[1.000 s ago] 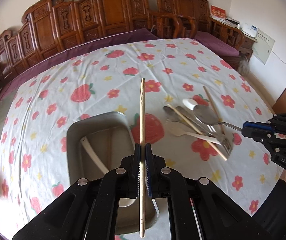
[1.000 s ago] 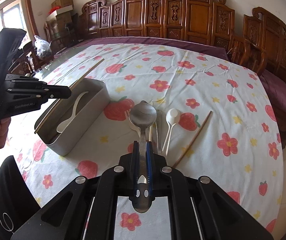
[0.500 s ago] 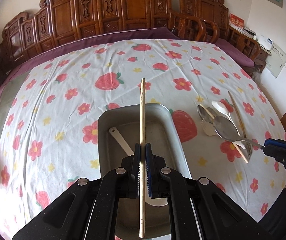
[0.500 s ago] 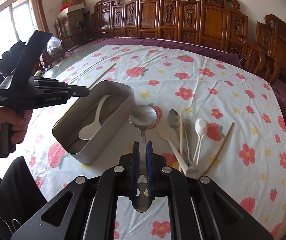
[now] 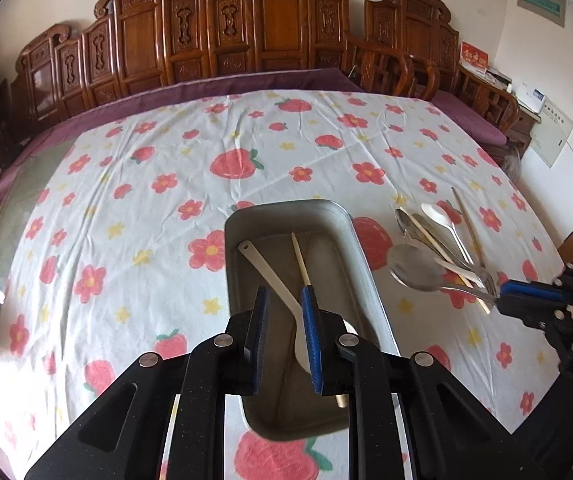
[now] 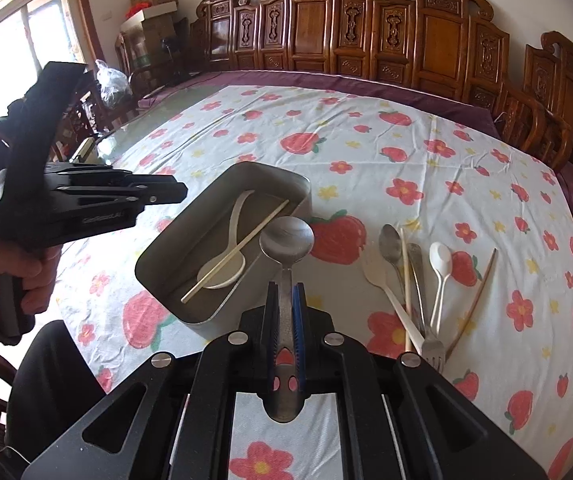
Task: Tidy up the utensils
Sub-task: 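Carry the steel spoon into the grey tray and open the right tool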
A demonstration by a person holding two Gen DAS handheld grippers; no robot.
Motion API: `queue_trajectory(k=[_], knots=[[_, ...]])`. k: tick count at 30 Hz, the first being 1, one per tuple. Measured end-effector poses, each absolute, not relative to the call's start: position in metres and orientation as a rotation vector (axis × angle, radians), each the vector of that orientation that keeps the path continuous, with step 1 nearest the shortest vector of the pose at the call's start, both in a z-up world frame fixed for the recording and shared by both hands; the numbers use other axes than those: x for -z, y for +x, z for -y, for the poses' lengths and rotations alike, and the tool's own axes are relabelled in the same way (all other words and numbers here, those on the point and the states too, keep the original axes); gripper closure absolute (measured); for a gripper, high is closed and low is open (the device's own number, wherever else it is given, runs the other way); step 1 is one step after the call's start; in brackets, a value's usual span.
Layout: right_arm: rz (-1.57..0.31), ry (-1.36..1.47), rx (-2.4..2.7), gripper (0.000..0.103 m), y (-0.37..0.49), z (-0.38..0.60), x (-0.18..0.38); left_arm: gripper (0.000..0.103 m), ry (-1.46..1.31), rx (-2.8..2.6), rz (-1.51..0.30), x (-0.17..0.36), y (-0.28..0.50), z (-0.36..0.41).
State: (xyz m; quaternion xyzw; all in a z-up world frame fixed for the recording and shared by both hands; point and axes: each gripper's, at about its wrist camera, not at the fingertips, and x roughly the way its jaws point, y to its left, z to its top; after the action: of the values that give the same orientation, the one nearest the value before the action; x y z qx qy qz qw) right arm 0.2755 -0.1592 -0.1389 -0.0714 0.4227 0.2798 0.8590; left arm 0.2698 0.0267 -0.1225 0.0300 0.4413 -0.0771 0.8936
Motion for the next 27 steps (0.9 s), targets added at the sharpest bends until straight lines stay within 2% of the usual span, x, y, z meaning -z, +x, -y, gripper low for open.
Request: queue_trajectory(k=[4, 7, 27], knots=[[-0.894, -0.17, -0.591, 0.094, 0.279, 0.141, 0.14, 0.086, 0.05, 0.173, -0.876, 0.107, 0.251, -0.036], [-0.897, -0.174, -0.589, 0.095, 0.283, 0.129, 0.141, 0.078, 0.037, 0.179, -0.853, 0.099, 0.242, -0.043], [-0.959, -0.315, -0.479, 0.095, 0.335, 0.042, 0.171, 0.076, -0.022, 0.162, -0.802, 0.091, 0.213, -0.094]])
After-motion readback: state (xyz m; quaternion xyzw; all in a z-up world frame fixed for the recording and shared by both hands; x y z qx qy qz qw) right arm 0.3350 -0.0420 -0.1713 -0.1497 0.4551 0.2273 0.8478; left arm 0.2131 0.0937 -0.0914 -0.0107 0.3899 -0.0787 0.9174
